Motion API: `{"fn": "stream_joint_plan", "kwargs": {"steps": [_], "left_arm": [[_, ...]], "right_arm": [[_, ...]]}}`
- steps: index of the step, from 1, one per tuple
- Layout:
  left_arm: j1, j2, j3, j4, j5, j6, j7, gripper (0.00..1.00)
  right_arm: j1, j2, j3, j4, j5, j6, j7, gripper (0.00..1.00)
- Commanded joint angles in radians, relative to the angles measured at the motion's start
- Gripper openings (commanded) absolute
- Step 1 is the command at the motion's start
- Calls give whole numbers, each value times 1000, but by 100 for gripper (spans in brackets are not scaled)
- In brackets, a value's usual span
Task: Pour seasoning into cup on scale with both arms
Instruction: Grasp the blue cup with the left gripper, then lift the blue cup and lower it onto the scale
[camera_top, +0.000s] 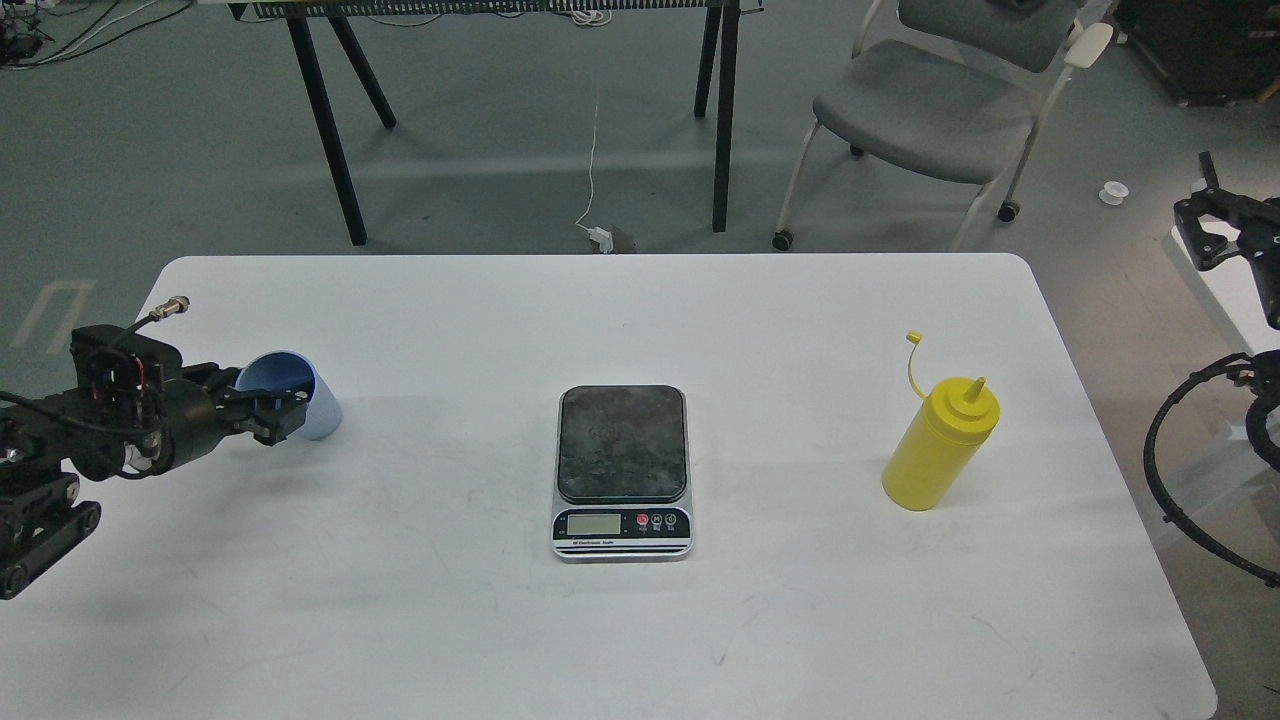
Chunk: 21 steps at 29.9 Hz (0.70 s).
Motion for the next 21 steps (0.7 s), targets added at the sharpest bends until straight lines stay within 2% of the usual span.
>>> {"fn": "stream_joint_plan", "kwargs": {"steps": [1, 4, 12, 17, 21], "left_arm": [[-20, -2, 2, 5, 0, -2, 0, 18], [-31, -2, 2, 5, 0, -5, 0, 9], [-74, -2, 2, 2, 0, -36, 0, 4], [-120, -1, -1, -35, -4, -125, 0, 3], [-197, 29, 0, -164, -1, -247, 0, 3]], "right_arm": [[-9, -3, 1, -1, 0, 0, 0, 99], [-12, -3, 0, -1, 0, 0, 0, 99], [-24, -3, 1, -1, 0, 0, 1, 99], [-40, -5, 9, -1, 0, 0, 1, 99], [-40, -17, 24, 1, 0, 0, 1, 99]]}}
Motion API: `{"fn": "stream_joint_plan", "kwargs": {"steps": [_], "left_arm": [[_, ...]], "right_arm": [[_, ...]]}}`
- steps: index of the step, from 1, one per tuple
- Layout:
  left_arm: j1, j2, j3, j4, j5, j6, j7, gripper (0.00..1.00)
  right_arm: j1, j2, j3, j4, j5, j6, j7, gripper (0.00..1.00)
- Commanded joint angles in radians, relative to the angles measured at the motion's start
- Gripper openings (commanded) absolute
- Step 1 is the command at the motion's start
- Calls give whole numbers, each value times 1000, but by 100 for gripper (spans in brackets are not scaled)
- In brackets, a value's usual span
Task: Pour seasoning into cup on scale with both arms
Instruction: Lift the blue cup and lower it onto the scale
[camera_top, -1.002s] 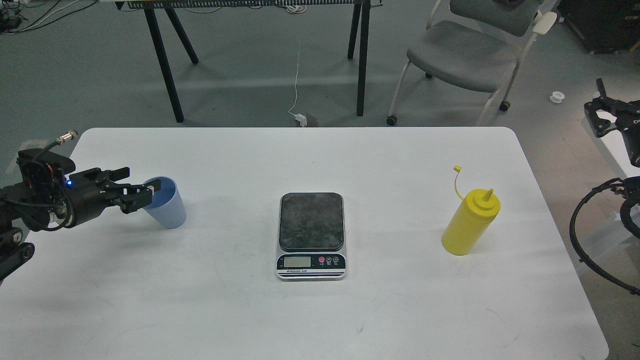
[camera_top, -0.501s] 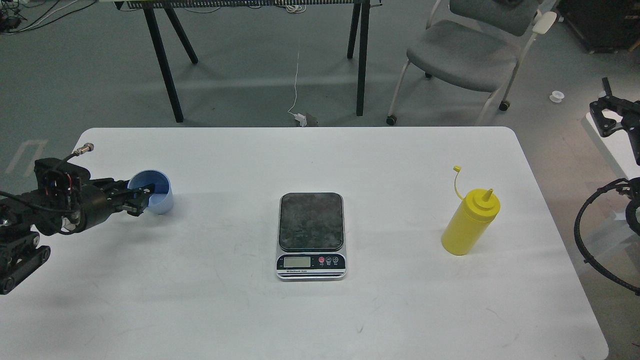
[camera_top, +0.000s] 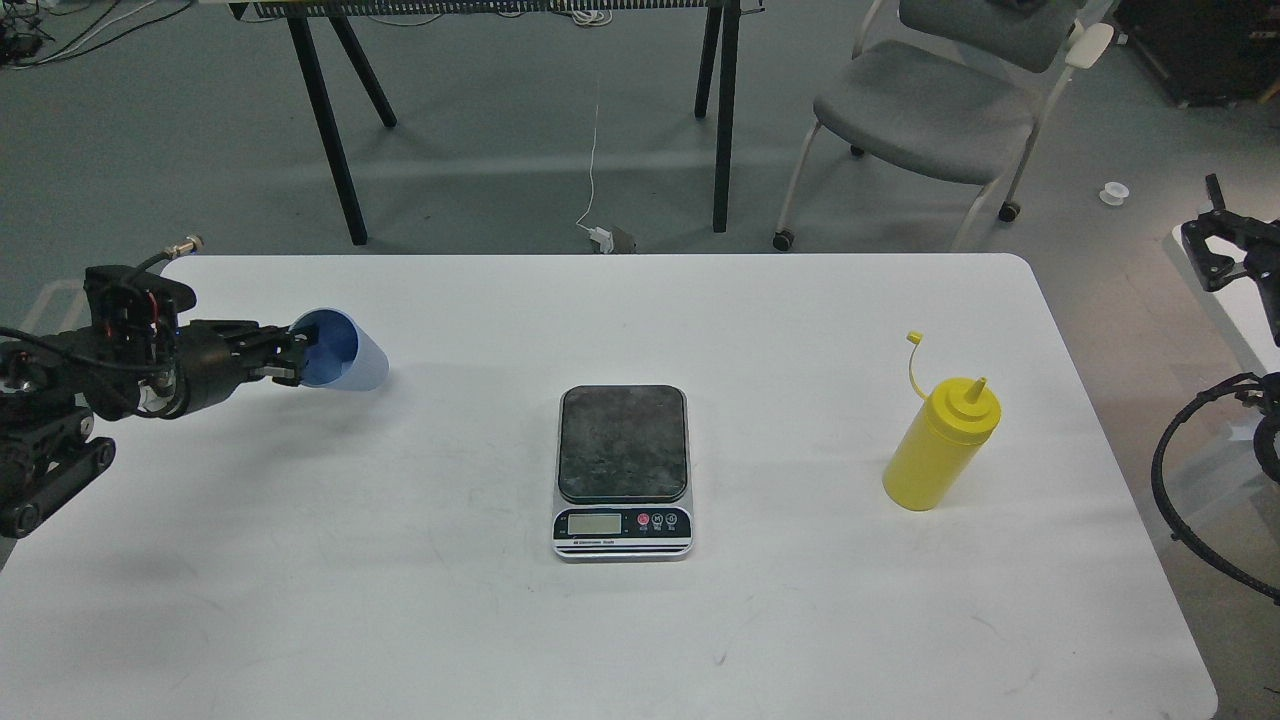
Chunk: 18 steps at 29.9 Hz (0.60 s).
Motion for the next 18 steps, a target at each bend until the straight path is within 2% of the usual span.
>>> {"fn": "stream_joint_plan", "kwargs": {"steps": [1, 6, 10, 14, 18], "left_arm": [[-74, 32, 1, -136, 4, -126, 0, 3], [-203, 26, -1, -342, 13, -285, 0, 3], [-292, -73, 1, -427, 17, -393, 0, 3], [-314, -207, 30, -428, 97, -425, 0, 3], [-312, -284, 88, -392, 146, -425, 0, 3]], "right_arm": [[-1, -19, 16, 5, 1, 0, 0, 99], [-5, -42, 29, 6, 2, 0, 0, 99], [-16, -67, 32, 6, 2, 0, 0, 99], [-19, -71, 39, 5, 2, 0, 0, 99], [-24, -76, 46, 5, 2, 0, 0, 99]]}}
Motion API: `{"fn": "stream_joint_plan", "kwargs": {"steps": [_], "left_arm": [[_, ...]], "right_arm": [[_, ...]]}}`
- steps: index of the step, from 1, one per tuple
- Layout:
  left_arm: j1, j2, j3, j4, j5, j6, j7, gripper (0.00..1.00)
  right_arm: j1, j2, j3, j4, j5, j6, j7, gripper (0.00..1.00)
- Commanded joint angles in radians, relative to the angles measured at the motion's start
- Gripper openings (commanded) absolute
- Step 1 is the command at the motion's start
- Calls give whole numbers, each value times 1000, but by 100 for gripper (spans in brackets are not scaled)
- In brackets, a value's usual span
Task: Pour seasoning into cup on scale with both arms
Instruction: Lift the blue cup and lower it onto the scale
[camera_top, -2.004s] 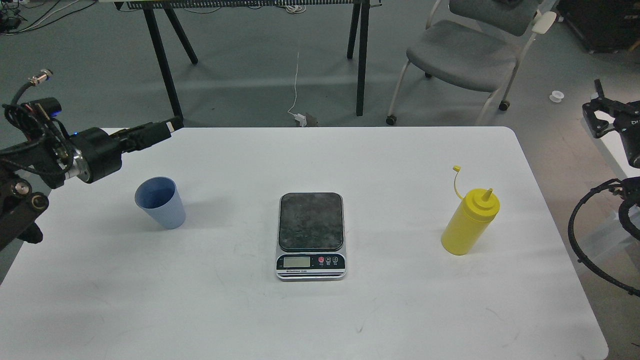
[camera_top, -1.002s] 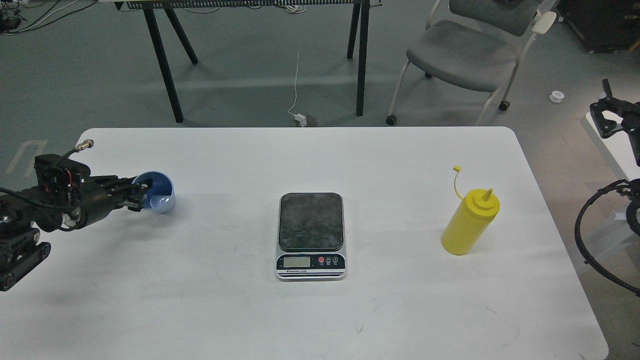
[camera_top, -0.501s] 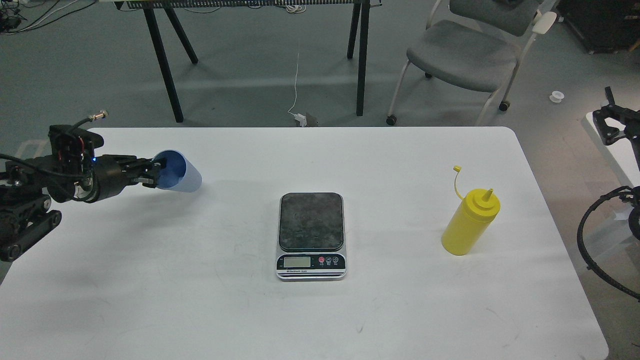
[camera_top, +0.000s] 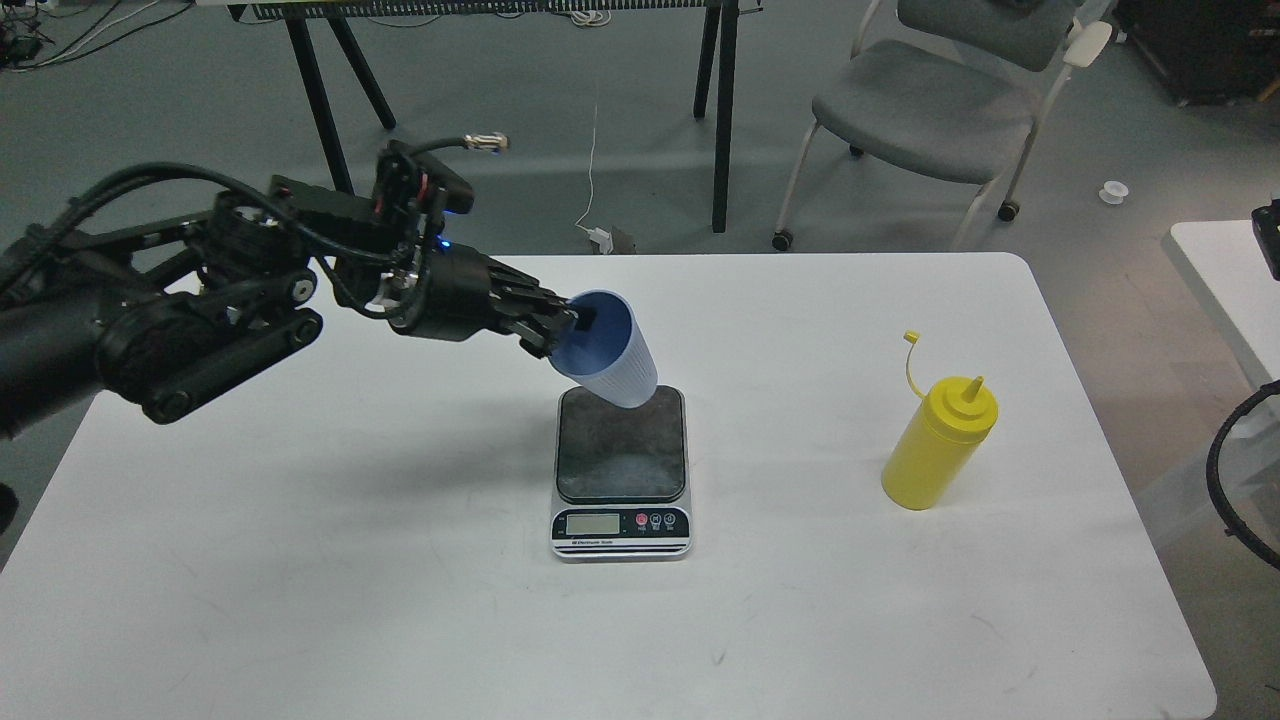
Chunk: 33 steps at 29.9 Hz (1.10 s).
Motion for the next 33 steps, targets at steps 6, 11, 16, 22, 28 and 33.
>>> {"fn": "stream_joint_plan", "kwargs": {"steps": [6, 11, 16, 22, 28, 33], "left_arm": [[8, -65, 85, 67, 26, 0, 0, 4], [9, -95, 87, 136, 26, 3, 0, 5], [9, -103, 87, 142, 24, 3, 0, 7], [8, -111, 87, 147, 24, 3, 0, 11], [9, -107, 92, 148, 24, 3, 0, 15], [11, -109, 93, 148, 21, 3, 0, 22]], "right_arm": [[-9, -16, 11, 0, 0, 0, -2, 99], [-12, -15, 11, 1, 0, 0, 0, 99], [-12, -16, 13, 1, 0, 0, -2, 99], [-12, -22, 13, 1, 0, 0, -2, 99], [-15, -25, 13, 0, 0, 0, -2, 99], [-15, -25, 13, 0, 0, 0, -2, 99]]}}
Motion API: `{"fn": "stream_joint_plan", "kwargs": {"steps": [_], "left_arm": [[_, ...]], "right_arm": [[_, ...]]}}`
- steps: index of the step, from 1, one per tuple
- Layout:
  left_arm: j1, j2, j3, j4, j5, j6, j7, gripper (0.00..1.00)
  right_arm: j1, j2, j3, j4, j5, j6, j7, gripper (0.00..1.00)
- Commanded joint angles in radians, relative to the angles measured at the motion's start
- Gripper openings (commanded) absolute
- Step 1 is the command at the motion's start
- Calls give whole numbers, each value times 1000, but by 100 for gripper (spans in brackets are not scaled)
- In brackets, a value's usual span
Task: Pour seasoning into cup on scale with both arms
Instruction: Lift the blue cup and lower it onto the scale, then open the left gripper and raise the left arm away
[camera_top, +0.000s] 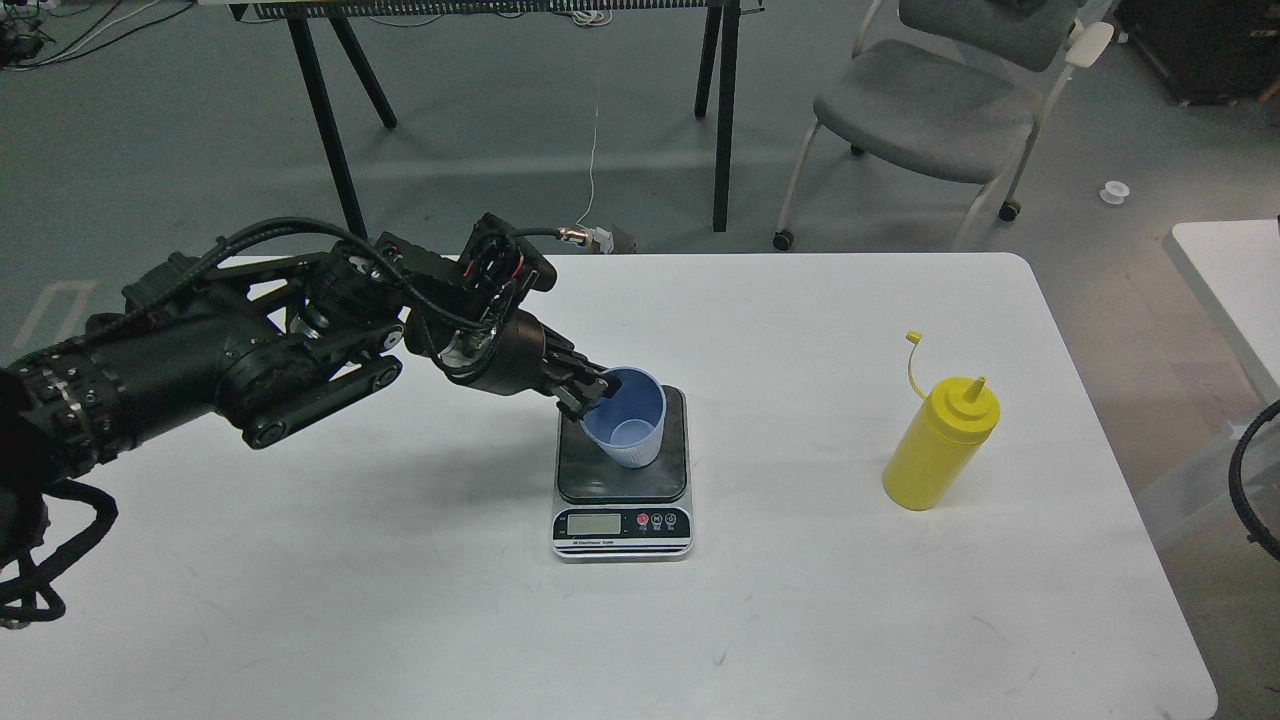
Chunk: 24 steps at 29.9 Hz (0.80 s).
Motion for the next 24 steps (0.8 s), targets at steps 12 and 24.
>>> {"fn": "stream_joint_plan", "kwargs": {"steps": [12, 24], "left_arm": [[-28, 25, -34, 0, -359, 64, 0, 93], [-54, 42, -207, 156, -1358, 60, 0, 99]], "right_arm": [[-40, -11, 34, 5, 11, 0, -8, 99], [-463, -121, 77, 478, 178, 0, -8, 99]]}}
